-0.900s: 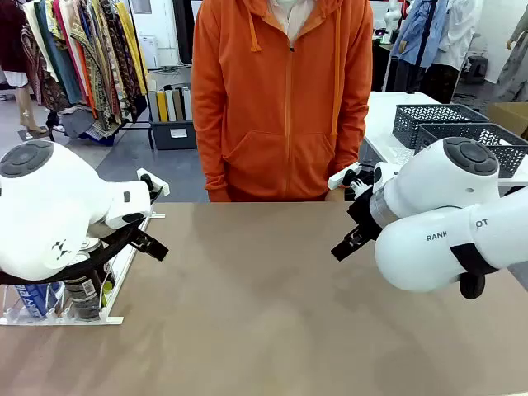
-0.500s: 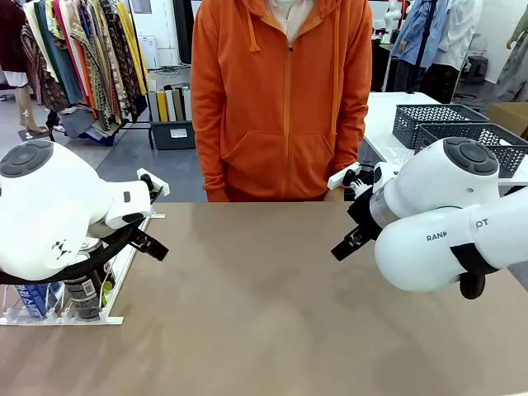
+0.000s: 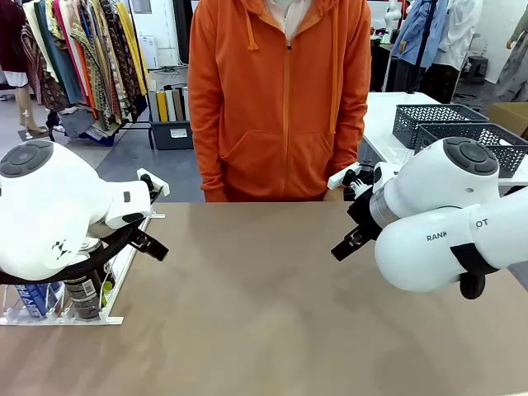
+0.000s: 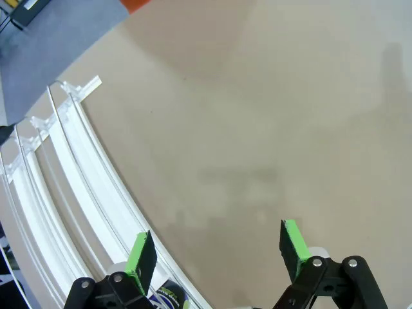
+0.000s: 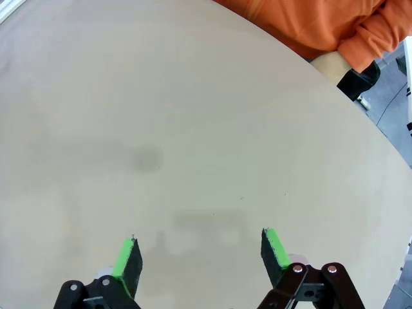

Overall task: Retrieve and store the cans from the dispenser.
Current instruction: Pick up one can from the Automatic Can Dispenser and place it in the middle of the table.

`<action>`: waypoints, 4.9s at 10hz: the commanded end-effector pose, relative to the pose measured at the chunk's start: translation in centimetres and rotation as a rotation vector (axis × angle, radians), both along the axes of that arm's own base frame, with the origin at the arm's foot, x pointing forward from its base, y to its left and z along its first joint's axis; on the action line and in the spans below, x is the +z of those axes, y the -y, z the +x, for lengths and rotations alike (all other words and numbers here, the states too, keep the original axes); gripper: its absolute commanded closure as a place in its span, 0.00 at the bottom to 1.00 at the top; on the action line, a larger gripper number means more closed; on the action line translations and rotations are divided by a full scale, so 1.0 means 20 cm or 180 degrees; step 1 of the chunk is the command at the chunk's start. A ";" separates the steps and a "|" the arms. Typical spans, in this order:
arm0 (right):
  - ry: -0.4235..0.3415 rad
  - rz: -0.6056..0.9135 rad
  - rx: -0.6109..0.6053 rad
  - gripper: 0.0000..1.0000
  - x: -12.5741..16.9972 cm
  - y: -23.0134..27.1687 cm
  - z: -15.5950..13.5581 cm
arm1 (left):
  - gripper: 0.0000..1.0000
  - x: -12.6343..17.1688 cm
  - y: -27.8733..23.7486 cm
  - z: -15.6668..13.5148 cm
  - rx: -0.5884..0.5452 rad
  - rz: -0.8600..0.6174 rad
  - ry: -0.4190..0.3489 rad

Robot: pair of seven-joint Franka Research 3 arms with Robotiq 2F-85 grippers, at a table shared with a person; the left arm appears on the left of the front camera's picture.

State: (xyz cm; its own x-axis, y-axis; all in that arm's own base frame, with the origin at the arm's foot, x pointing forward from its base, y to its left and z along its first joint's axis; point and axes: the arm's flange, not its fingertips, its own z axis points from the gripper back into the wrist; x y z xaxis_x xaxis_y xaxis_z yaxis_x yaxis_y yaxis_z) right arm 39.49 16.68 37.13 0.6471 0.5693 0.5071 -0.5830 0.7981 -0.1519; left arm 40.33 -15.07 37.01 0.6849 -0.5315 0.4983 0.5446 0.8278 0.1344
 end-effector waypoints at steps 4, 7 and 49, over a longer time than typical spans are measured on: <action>0.0000 0.0001 0.0000 0.00 0.00 0.00 0.00 | 0.00 0.00 0.00 0.00 -0.0002 0.0001 0.0003; 0.0000 0.0001 0.0000 0.00 0.00 0.00 0.00 | 0.00 0.00 0.00 0.00 -0.0002 0.0001 0.0003; -0.0712 0.4908 -0.1983 0.00 0.08 1.96 -0.48 | 0.00 0.48 -0.44 -0.23 0.1623 -0.0110 -0.1654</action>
